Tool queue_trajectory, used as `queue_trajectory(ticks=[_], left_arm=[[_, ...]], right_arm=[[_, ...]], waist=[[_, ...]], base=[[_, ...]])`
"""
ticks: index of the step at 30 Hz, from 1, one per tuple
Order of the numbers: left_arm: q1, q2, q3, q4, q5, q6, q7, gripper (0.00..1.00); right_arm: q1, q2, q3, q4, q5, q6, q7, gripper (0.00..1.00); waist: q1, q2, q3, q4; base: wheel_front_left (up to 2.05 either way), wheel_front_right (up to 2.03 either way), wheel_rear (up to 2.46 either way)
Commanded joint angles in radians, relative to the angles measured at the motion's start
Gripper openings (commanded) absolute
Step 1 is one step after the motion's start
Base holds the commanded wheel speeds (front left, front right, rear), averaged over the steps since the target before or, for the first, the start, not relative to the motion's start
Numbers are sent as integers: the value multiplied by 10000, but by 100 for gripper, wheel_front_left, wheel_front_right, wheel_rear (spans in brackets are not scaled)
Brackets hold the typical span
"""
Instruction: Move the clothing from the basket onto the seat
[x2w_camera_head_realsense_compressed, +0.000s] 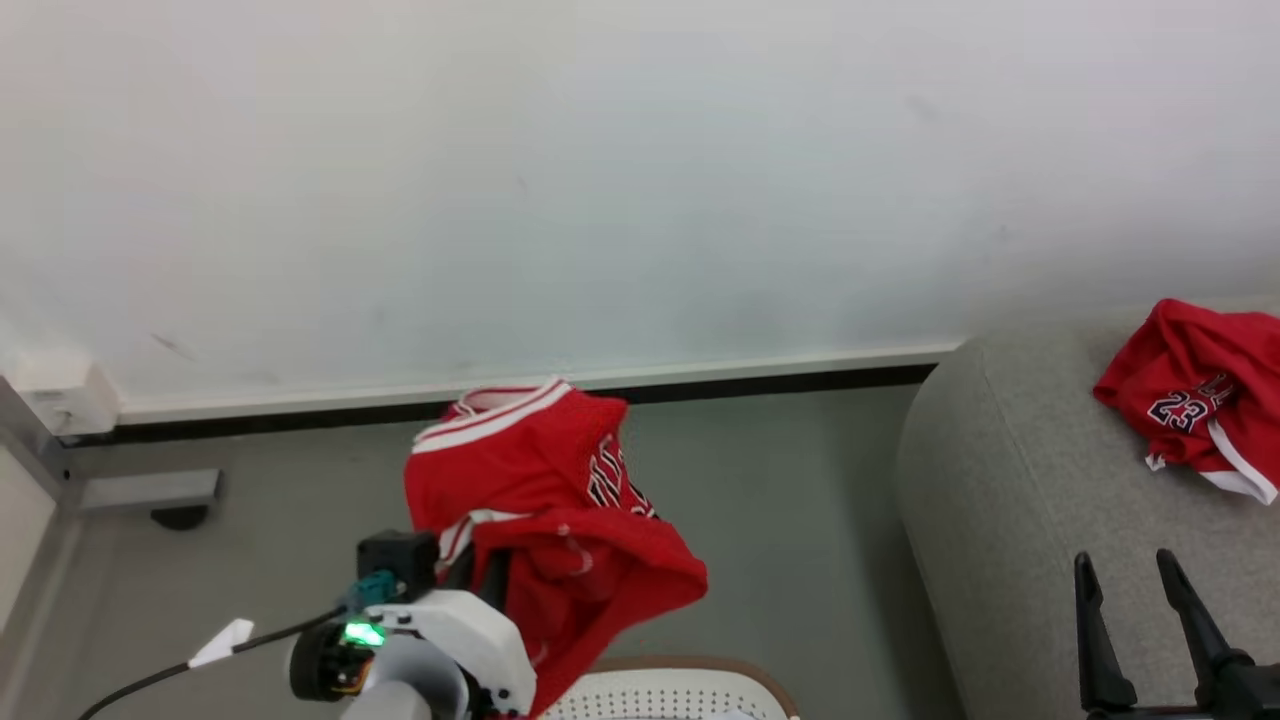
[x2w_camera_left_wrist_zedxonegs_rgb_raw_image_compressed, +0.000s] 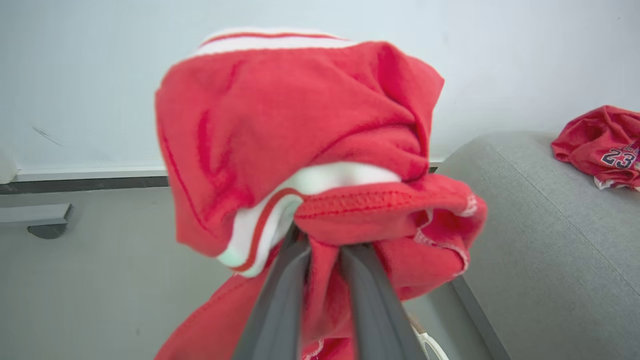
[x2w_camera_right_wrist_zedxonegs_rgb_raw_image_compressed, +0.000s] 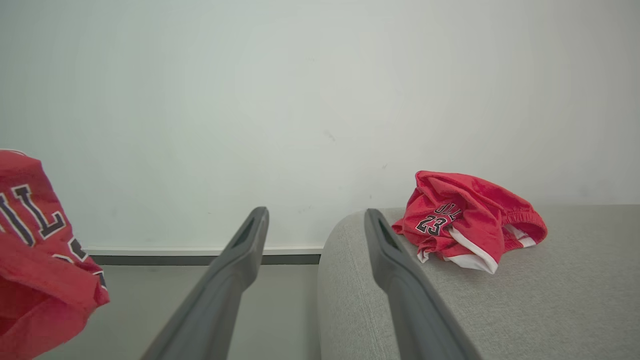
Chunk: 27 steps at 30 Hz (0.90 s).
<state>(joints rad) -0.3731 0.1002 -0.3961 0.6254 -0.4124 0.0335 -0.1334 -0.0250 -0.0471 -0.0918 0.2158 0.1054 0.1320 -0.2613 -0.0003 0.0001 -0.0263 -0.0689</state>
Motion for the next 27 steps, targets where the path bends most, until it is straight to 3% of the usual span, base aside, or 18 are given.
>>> queue_trajectory(ticks=[1,9,19,27], left_arm=[[161,174,97,-328,-120,112,-88,0],[473,579,311,-1694,-134,366,-366,0],[268,917,245,-2431,-15,481,123,0],[77,897,0,-2847,40,431,460,0]], right_arm=[[224,-28,50,-24,-44,-24,-25,100],[542,-30,301,-107,16,-24,-25,100],[657,-67,793,-115,8,-25,-25,100],[53,-527,1944,-316,299,-25,-25,100]], waist=[[3,-1,-238,78],[3,-1,-533,9],[3,-1,-615,-68],[3,-1,-511,-122]], base=[[0,0,0],[0,0,0],[0,0,0],[0,0,0]])
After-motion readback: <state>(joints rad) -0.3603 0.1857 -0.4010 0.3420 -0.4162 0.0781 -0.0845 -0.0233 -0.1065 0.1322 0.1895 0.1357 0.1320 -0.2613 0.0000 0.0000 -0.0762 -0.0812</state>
